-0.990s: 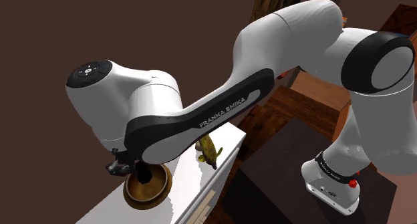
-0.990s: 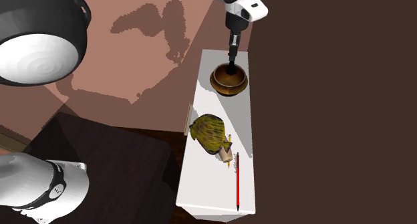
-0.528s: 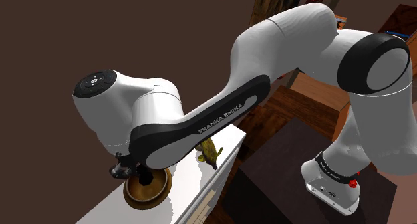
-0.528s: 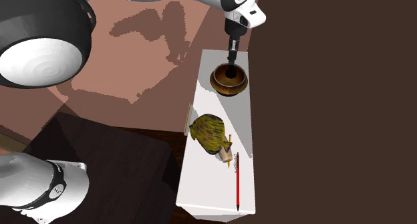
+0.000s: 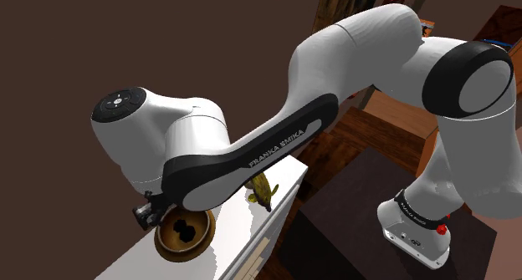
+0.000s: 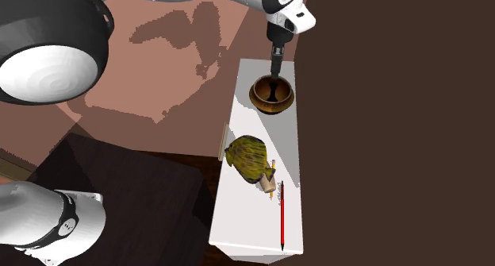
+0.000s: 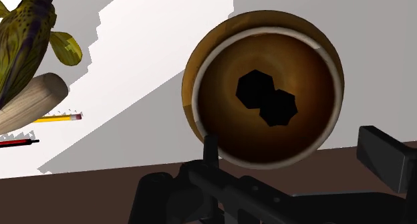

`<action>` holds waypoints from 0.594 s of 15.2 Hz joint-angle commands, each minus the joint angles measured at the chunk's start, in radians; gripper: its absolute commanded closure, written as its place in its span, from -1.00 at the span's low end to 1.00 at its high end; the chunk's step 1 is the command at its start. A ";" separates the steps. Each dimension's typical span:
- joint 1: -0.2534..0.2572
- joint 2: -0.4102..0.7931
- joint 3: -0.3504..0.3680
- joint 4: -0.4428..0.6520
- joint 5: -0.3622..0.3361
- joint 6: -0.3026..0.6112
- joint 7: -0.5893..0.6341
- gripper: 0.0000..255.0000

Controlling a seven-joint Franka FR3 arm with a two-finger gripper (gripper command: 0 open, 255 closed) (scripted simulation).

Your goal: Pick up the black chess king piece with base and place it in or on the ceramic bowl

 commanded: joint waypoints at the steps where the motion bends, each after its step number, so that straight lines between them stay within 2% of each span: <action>1: 0.000 0.000 0.000 0.000 0.000 0.000 0.000 -1.00; 5: 0.003 -0.038 0.015 0.069 0.023 -0.102 -0.016 -1.00; 9: 0.003 -0.038 0.015 0.069 0.023 -0.102 -0.016 -1.00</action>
